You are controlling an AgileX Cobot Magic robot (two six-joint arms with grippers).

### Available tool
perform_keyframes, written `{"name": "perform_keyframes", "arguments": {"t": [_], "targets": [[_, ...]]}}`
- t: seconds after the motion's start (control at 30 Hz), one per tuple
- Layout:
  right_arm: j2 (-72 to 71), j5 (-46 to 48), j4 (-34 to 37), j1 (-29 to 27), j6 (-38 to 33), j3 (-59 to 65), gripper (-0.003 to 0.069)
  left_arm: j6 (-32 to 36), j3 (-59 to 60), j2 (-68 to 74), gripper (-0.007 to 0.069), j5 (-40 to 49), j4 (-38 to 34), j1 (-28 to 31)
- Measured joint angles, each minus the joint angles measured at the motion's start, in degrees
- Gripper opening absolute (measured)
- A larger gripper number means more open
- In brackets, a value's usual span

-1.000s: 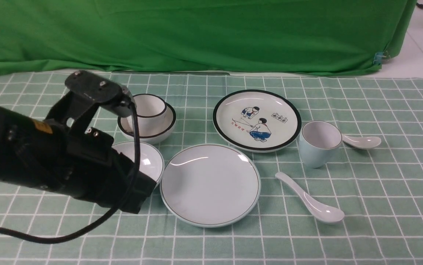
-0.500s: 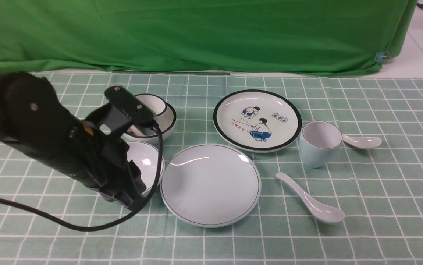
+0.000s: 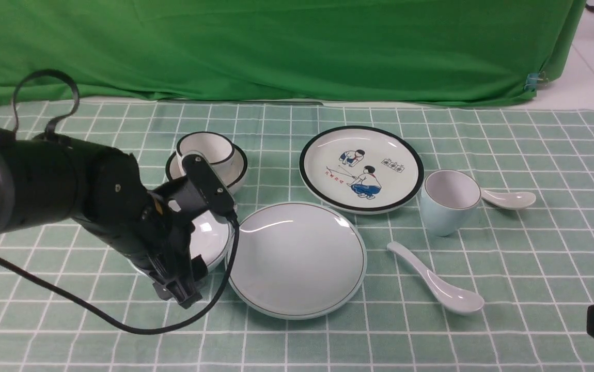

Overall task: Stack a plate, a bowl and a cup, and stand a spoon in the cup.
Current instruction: Use the left arm to grab a blue rice bowl, then use the left arm to put the blue rice bowl into the blue large plate in the middle

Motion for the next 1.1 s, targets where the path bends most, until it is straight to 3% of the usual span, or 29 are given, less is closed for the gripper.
{"name": "perform_keyframes", "arguments": {"t": [0.13,0.33,0.47,0.73,0.87,1.1], "targets": [[0.2,0.4,-0.1,0.0,0.0,0.0,0.0122,0.1,0.0,2.1,0.0339,0.0,0.7,0.0],[0.2,0.8,-0.1,0.0,-0.3,0.0,0.0125,0.6,-1.0,0.9,0.0068,1.5,0.5,-0.1],[0.2,0.8,-0.1,0.0,-0.6,0.0,0.0129,-2.7,-1.0,-2.5,0.0031,5.1,-0.2,-0.8],[0.2,0.8,-0.1,0.0,-2.2,0.0,0.0135,-6.7,-3.5,-11.6,0.0030,8.9,-1.9,-11.8],[0.2,0.7,-0.2,0.0,-2.4,0.0,0.0139,-6.7,-9.3,-7.1,0.0030,8.9,-1.3,-18.9],[0.2,1.0,-0.2,0.0,-2.4,0.0,0.0142,-6.9,-15.2,5.5,0.0030,8.9,4.0,-23.1]]}}
